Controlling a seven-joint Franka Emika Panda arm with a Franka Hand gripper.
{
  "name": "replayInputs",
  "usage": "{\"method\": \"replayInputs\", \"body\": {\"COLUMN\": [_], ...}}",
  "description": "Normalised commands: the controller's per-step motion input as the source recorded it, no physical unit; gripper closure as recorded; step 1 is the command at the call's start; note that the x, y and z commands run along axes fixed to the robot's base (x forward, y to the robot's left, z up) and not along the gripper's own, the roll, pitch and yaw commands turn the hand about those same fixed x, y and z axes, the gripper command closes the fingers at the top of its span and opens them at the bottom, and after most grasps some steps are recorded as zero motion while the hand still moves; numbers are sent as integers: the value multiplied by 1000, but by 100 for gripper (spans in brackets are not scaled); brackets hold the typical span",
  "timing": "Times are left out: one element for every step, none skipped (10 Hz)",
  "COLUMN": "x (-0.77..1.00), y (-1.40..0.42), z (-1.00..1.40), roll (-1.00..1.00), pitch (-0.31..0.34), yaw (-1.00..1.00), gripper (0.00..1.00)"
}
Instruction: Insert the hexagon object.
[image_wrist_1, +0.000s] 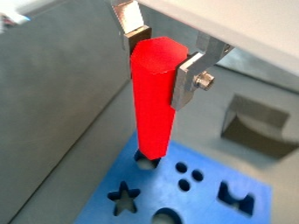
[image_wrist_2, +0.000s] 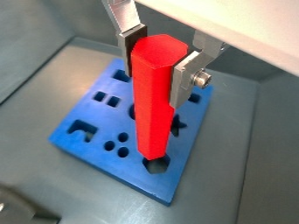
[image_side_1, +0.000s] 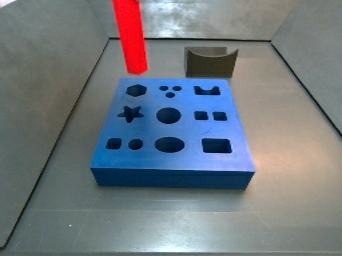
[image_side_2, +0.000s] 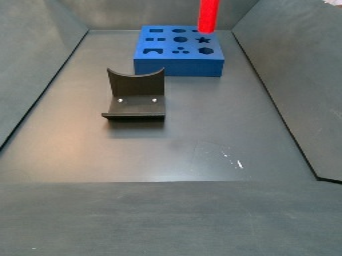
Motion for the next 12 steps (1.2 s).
{"method": "replayInputs", "body": {"x": [-274, -349, -197, 0, 129, 40, 57, 174, 260, 320, 297, 314], "y": [0, 57, 243, 83, 111, 77, 37, 6, 0, 0, 0, 0], "z": [-589, -449, -263, -106, -63, -91, -223, -237, -217, -200, -220, -280], "roll": [-214, -217, -99, -47, -70, -76, -60, -54, -41, -56, -63, -59], "pitch": [-157, -203, -41, 6, 19, 0, 0, 44, 83, 84, 77, 84], "yaw": [-823, -637, -591, -223, -74, -140, -120, -83, -51, -63, -69, -60], "gripper": [100, 100, 100, 100, 100, 100, 100, 100, 100, 100, 100, 100]}}
